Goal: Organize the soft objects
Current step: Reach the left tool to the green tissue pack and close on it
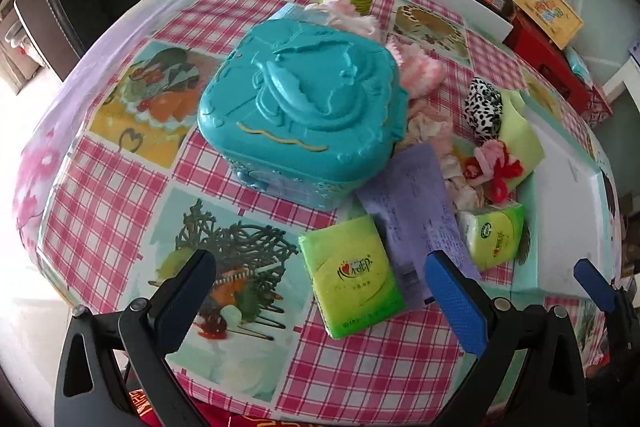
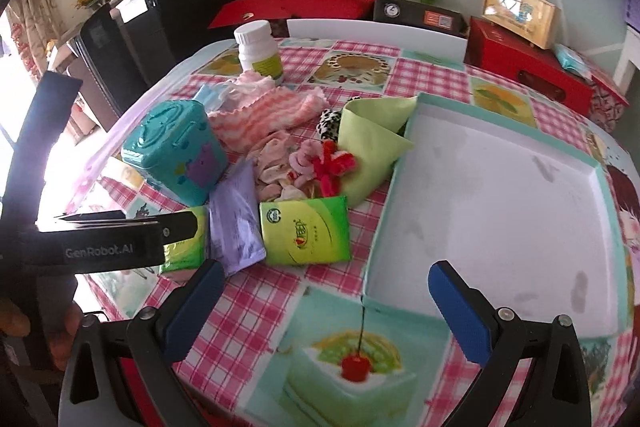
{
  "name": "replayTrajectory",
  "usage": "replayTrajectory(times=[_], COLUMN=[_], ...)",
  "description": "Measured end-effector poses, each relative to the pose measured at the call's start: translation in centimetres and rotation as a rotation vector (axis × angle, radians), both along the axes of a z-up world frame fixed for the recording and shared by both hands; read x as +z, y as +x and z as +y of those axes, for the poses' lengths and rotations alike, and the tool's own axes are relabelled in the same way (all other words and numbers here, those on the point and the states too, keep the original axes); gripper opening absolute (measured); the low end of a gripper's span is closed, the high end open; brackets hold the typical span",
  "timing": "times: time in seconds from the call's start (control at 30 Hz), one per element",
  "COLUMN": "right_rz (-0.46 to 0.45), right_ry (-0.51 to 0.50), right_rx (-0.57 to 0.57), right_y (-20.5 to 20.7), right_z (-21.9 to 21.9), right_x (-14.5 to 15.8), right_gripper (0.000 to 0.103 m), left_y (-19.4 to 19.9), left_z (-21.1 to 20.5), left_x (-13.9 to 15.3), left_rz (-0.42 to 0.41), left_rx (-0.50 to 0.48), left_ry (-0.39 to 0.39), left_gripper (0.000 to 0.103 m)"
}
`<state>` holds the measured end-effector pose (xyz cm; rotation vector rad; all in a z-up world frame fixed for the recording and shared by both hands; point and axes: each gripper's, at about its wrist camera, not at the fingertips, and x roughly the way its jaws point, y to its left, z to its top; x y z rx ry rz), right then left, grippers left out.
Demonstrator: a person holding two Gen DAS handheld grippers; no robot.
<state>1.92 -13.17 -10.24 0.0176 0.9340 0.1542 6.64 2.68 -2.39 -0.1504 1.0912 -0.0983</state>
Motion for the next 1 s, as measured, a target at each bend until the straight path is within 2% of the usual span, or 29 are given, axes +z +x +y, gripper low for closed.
replayTrajectory(times=[0.23,0.27,0.33,0.47,0.63,0.73,0.83,1.0], right_rz=[-0.025,-0.025,-0.027,-0.021,-0.015,-0.005,0.001,0.027], right_ry=[0.018,0.021,0.026,0.032,0.018,0.026,0.026,0.022], right_rx=[0.004,0.003,0.003,0.012,0.037,0.052,0.068,0.077], right_y=[0.8,0.8,1.0,1.3,1.7,2.1,2.4,3.2], right_z=[-0.3,-0.5,-0.6,-0.5,0.3,0.7,1.3,1.7], right_x=[-0.1,-0.1,-0.1,-0.3,-0.6,-0.8,-1.0,-1.6], right_gripper=[0.102,0.102,0.102,0.102,0.098,0.097,0.091,0.089], left_y=[1.5,1.7,2.2,2.9,3.0,3.2,3.7,4.3], left_z=[-0.6,-0.9,-1.1,-1.2,-0.3,0.6,1.9,3.5], left_x=[-1.8,-2.1,-2.9,-4.4,-6.2,-7.2,-8.2,-10.3], left_rz=[0.065,0.073,0.098,0.118,0.115,0.121,0.128,0.129], left_rx=[-0.015,-0.018,-0.024,-0.026,-0.015,-0.004,0.012,0.032], left_ry=[-0.018,-0.022,-0.026,-0.031,-0.024,-0.020,-0.018,-0.016], left_gripper=[0.100,0.098,0.082,0.080,0.067,0.066,0.066,0.066])
